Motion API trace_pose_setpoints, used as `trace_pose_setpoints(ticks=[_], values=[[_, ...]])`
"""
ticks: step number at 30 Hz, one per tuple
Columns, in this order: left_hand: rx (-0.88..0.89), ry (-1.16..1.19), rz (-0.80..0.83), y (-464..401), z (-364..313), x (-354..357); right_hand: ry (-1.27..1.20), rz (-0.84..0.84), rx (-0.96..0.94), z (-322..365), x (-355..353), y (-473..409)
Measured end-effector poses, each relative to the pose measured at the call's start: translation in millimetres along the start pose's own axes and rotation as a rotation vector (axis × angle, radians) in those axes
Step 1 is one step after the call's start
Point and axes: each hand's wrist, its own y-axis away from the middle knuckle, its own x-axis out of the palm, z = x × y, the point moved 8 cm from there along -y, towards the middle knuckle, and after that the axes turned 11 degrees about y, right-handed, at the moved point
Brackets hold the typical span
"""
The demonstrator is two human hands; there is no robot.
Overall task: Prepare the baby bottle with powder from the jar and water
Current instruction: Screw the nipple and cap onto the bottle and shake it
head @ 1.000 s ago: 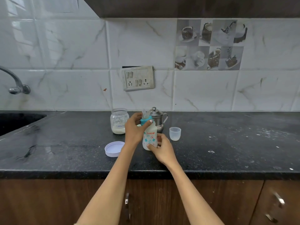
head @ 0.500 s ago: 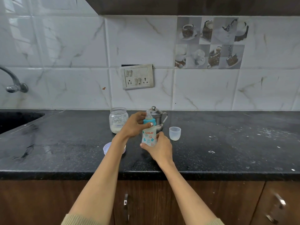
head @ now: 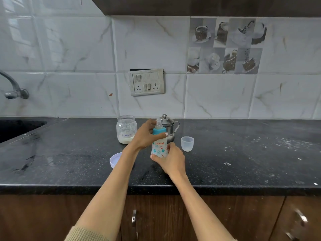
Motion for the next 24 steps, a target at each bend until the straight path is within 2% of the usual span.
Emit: trace_pose_setpoints(ticks=[7, 11, 17, 20, 24], values=[[-0.078, 0.019, 0.169, -3, 5, 2, -0.012, 0.014, 0.001, 0, 2, 0], [-0.095, 0.048, 0.031, 0, 12, -18, -0.014, 0.017, 0.0, 0, 2, 0], [-0.079, -0.042, -0.048, 5, 15, -26, -0.018, 0.022, 0.0, -1, 4, 0], [-0.076, 0.003, -0.054, 10, 10, -20, -0.015, 0.023, 0.004, -1, 5, -1], [-0.081, 0.038, 0.024, 15, 11, 1, -0.007, 0.011, -0.008, 0, 4, 0]])
